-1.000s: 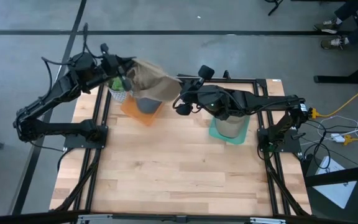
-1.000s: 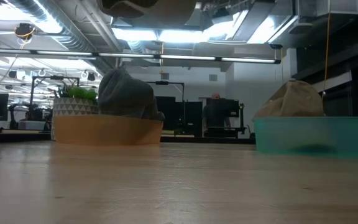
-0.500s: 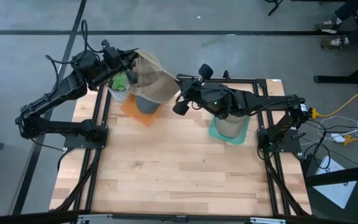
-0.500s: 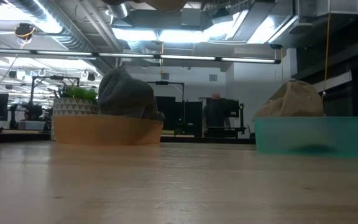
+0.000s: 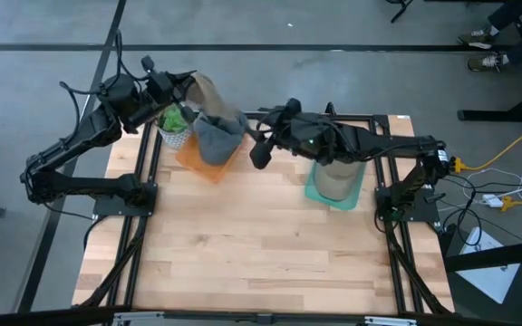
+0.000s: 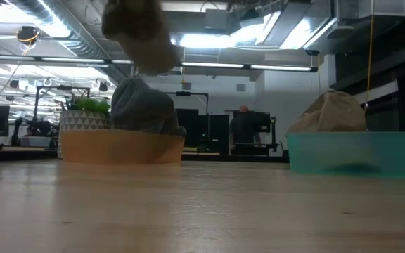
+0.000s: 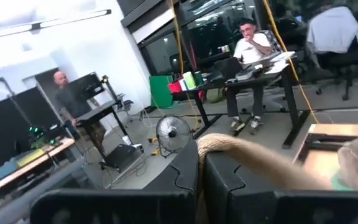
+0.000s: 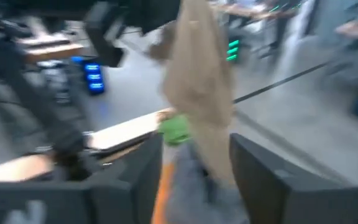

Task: Pick & Place hat
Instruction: Put the brown cap into the blue bin

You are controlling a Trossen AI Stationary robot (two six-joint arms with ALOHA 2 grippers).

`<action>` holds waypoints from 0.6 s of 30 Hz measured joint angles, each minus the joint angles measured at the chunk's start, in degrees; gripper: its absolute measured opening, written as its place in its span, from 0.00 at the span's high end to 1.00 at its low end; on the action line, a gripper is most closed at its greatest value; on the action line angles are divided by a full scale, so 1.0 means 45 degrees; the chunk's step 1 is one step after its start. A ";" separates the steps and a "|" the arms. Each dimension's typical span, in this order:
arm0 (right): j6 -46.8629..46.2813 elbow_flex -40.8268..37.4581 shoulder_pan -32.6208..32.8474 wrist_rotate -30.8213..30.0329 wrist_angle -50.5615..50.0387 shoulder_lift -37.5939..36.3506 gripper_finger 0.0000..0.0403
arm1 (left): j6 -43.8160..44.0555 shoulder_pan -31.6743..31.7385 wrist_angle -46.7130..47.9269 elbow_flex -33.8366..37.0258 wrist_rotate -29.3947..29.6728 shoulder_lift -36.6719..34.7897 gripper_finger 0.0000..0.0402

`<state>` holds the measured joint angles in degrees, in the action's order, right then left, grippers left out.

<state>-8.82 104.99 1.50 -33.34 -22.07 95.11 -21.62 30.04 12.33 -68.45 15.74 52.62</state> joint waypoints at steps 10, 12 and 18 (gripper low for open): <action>-0.1356 0.0000 -0.0977 0.3942 -0.0120 0.0000 0.26 | -0.3390 0.0000 0.0638 0.0000 -0.5841 -0.0015 0.99; -0.1380 0.0000 -0.1078 0.4504 -0.0115 0.0000 0.26 | -0.3756 -0.0004 0.0768 0.0000 -0.7123 -0.0015 0.99; -0.1385 0.0000 -0.1143 0.6361 -0.0043 0.0034 0.27 | -0.3501 0.0015 0.0846 0.0000 -0.9690 0.0061 0.99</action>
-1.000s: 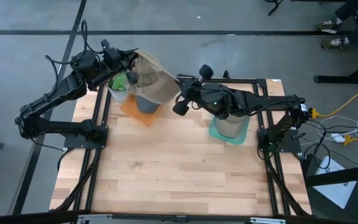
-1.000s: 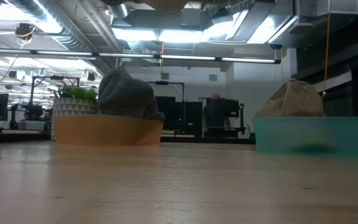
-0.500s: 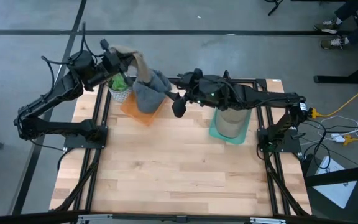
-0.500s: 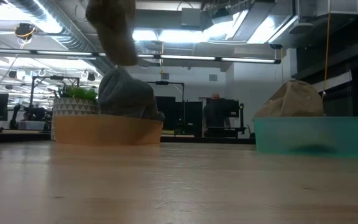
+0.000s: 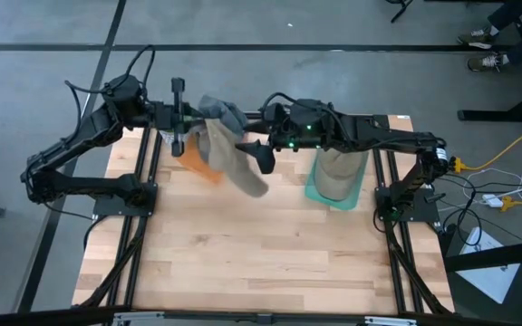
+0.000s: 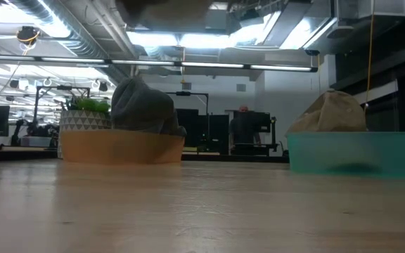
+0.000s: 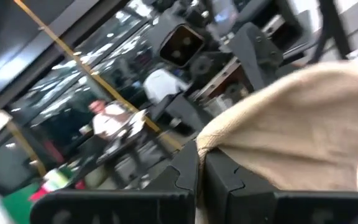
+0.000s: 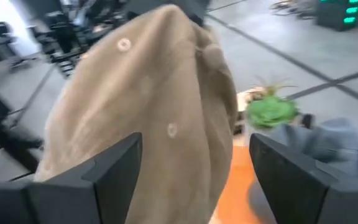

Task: Pick & Place hat
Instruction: Put the brown cap into the blue bin

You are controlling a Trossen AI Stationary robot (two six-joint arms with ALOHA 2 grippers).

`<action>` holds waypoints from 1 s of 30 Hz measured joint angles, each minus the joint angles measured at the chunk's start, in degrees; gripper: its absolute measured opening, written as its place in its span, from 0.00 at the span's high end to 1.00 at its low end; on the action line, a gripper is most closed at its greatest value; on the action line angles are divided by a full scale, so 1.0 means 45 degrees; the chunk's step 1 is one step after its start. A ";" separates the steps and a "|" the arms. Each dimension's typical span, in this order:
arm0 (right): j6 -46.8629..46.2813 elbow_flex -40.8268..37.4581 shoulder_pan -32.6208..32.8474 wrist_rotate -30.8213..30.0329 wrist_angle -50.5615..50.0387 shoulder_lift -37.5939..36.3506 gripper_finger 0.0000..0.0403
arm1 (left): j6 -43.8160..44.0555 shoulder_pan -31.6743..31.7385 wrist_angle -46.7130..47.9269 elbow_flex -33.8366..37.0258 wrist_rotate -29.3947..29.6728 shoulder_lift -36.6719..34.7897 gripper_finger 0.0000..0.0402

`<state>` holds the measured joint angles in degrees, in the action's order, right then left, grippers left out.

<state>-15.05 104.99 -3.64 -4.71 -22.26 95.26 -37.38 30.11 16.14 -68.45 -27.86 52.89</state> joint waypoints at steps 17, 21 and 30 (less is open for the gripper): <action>-0.0161 0.0000 -0.0238 0.1309 0.1265 0.1021 0.27 | 0.1171 -0.1277 -0.1158 -0.0005 -0.1815 0.0973 0.99; 0.0079 0.0000 -0.0233 0.1681 0.1444 0.1064 0.28 | 0.1159 -0.1545 -0.1180 -0.0005 -0.1679 0.1102 0.99; 0.0160 0.0000 -0.0238 0.2429 0.1472 0.1064 0.56 | 0.1134 -0.1540 -0.1354 -0.0005 -0.1425 0.1149 0.99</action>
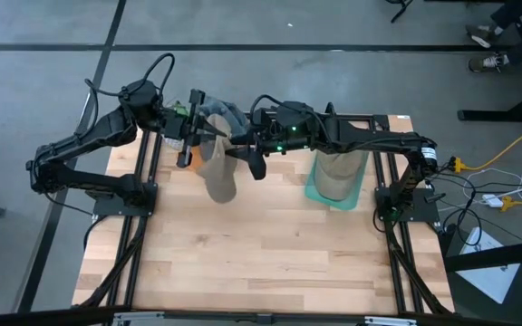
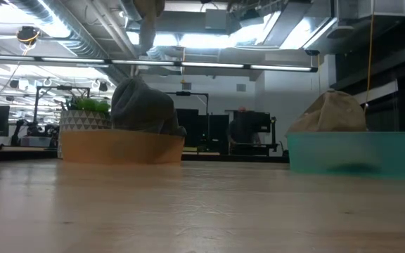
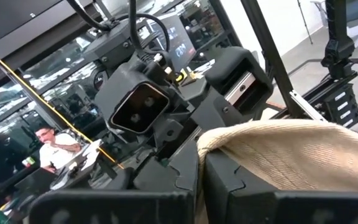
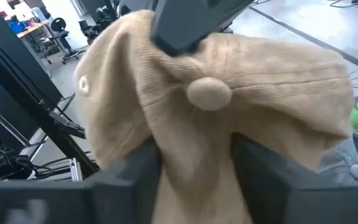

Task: Pick & Place hat
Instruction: Put the brown cap into the blue bin

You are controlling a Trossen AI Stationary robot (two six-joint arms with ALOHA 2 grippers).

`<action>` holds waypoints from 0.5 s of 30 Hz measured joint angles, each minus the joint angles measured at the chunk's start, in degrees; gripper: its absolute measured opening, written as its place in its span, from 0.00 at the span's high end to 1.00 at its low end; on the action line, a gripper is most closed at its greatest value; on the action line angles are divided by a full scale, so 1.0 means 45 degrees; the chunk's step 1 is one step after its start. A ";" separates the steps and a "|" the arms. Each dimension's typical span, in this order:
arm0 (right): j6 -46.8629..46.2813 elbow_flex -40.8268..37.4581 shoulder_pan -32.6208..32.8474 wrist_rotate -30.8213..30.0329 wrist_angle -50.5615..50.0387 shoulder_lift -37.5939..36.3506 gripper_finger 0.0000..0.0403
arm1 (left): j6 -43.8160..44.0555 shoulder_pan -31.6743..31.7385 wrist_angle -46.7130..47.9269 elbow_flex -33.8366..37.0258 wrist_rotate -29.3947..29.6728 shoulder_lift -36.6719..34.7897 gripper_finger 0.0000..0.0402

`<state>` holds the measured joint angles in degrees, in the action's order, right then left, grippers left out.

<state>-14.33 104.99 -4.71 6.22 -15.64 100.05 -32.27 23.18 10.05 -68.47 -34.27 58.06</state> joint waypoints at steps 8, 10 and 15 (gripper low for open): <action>0.0292 0.0000 0.0005 -0.0018 -0.0003 0.0000 0.97 | 0.0048 0.0000 0.0137 0.0000 0.0061 -0.0059 0.96; 0.0296 0.0000 0.0005 -0.0156 -0.0025 0.0000 0.96 | 0.0238 0.0000 0.0262 0.0000 0.0066 -0.0166 0.95; 0.0439 0.0000 0.0005 -0.0369 -0.0595 -0.0086 0.98 | 0.0340 -0.0002 0.1244 0.0000 0.1022 -0.0620 0.94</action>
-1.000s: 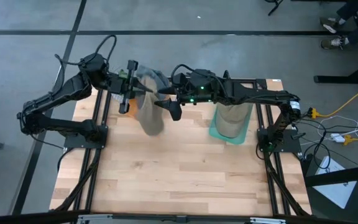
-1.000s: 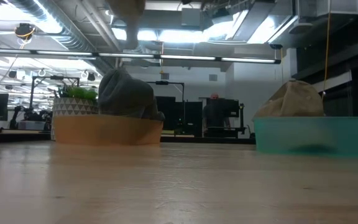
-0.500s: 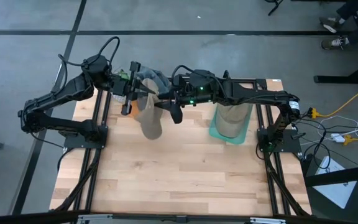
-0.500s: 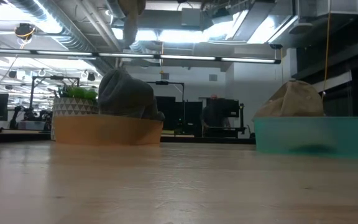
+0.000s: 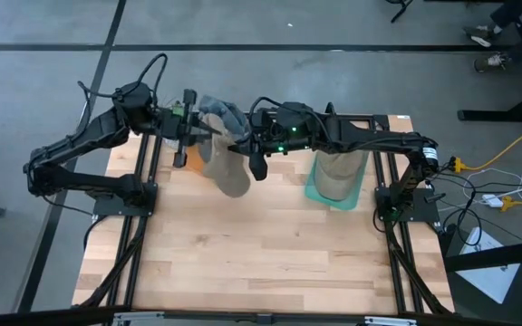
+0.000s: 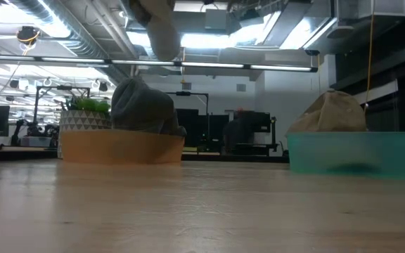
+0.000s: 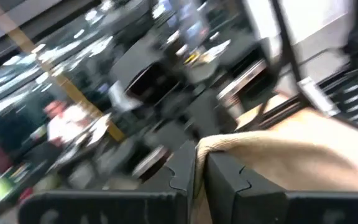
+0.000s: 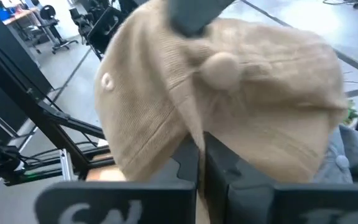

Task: Pick & Place hat
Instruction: Put the brown cap into the blue bin

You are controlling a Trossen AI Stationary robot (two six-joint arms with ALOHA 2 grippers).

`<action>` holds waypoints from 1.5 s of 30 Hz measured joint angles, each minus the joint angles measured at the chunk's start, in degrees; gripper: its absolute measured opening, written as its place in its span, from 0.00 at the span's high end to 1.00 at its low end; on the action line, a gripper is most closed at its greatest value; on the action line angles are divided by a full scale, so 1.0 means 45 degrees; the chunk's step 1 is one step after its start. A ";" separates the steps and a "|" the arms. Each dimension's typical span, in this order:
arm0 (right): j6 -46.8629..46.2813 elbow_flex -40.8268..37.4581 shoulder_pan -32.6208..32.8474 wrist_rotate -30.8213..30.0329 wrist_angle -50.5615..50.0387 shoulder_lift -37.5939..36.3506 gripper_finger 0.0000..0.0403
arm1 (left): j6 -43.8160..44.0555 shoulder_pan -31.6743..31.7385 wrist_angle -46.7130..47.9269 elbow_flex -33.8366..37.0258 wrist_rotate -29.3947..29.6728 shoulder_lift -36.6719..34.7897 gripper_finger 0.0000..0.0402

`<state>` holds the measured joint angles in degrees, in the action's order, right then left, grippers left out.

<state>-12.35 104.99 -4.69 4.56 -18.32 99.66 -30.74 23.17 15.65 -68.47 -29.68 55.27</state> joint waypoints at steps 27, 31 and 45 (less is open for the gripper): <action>0.0556 0.0000 0.0345 -0.4780 -0.3010 -0.0269 0.98 | 0.9979 0.0026 0.1644 0.0000 0.4714 -0.0162 0.48; 0.0636 0.0000 0.0350 -0.4791 -0.3345 -0.0255 0.98 | 1.1067 0.0026 0.1270 0.0000 0.4091 0.0572 0.48; 0.0507 -0.0005 0.0350 -0.5218 -0.3717 -0.0084 0.98 | 1.1366 -0.0825 0.1348 0.0000 0.3945 0.2196 0.48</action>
<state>-10.07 104.97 -3.11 -18.92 -35.04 99.29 20.40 19.46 21.72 -68.47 -11.92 65.15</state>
